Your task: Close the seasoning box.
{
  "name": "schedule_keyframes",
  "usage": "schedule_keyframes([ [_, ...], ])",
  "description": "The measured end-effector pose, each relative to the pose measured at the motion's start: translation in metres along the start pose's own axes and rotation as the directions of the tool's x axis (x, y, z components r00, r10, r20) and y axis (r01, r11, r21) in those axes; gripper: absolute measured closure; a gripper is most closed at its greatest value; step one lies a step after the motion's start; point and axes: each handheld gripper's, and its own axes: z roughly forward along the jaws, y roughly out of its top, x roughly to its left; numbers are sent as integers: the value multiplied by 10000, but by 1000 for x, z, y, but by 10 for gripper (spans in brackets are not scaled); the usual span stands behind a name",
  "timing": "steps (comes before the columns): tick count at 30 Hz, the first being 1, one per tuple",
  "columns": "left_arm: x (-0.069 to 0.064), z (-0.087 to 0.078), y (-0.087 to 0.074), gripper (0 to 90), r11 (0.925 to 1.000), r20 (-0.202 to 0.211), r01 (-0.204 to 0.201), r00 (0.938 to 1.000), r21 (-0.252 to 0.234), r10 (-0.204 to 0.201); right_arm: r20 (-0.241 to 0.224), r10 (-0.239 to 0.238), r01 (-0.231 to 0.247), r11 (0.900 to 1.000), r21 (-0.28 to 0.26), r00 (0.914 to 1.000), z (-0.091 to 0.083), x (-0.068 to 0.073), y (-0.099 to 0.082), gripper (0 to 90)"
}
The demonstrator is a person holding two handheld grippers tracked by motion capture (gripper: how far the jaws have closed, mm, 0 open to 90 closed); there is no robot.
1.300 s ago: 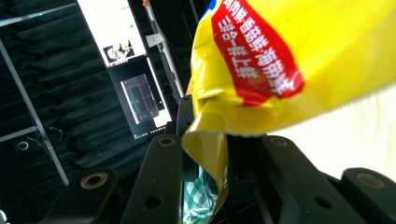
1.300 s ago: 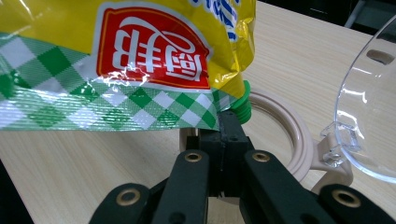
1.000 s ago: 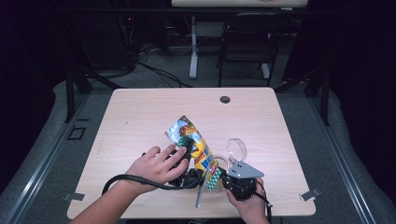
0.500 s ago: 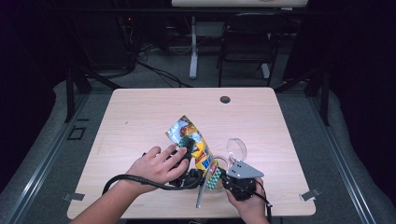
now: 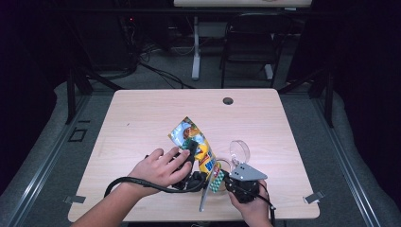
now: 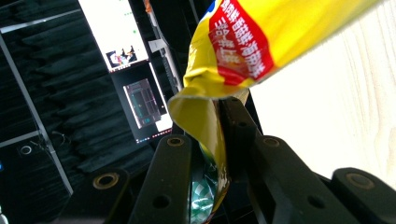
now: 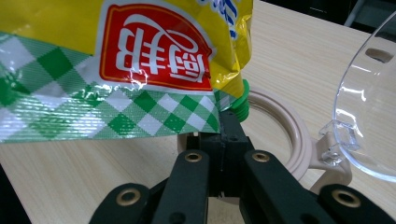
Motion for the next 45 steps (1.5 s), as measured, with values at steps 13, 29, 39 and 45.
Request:
schedule_keyframes([
  [13,3,0,1,823,9999,-21,51,10000,-90,-51,-132,148,-149,9999,-34,9998,-1,-1,0,900],
  [29,4,1,4,825,9999,-99,21,9999,-98,-22,-285,362,-363,9993,-20,9989,-2,-3,0,900],
  [39,6,2,5,828,10000,-26,-34,10000,-76,34,-316,440,-440,9990,-6,9985,-2,-5,0,900],
  [45,7,2,6,829,9998,-123,-151,9998,-94,150,-319,439,-440,9990,-11,9985,-2,-5,0,900],
])
